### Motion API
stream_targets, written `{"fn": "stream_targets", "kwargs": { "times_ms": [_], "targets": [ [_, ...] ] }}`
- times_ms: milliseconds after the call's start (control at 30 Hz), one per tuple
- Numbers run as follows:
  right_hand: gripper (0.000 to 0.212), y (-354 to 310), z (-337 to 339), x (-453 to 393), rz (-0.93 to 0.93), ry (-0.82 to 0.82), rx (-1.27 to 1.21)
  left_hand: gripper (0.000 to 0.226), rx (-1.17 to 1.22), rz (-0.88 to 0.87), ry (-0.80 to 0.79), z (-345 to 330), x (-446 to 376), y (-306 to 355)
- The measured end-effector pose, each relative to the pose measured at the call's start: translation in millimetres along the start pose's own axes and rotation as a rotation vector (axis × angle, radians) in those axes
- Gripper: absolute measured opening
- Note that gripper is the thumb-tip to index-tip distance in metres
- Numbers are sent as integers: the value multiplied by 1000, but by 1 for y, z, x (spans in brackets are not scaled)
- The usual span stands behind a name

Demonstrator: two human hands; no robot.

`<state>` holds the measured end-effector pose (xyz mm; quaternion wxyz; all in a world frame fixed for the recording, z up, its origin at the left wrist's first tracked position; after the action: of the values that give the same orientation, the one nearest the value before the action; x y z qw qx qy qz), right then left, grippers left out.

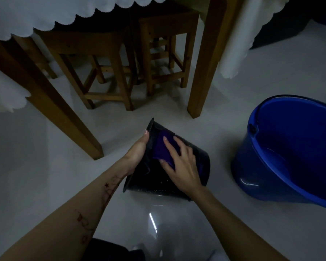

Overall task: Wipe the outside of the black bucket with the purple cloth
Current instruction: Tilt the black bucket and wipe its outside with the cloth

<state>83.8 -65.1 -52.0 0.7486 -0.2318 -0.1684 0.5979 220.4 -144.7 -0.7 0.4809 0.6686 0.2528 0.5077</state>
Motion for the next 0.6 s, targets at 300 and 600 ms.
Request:
{"fn": "stream_targets", "kwargs": {
  "times_ms": [300,600],
  "targets": [
    [68,13,-21,-2,-57,188,84,56,-61,-131,31,3,-10,-15],
    [37,100,16,-10,-578,191,-86,34,86,3,22,2,-12,-11]
  ]
}}
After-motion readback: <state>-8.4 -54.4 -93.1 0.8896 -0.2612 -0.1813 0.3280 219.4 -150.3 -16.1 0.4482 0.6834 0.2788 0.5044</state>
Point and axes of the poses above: each hand's wrist, its own x-axis away from the middle knuckle, its own z-axis out of the back of the hand, y = z × x, the point moved 1 cm from there along -x, towards the middle knuckle, and after that the axes turned 10 degrees about -z, right-handed, at the moved point
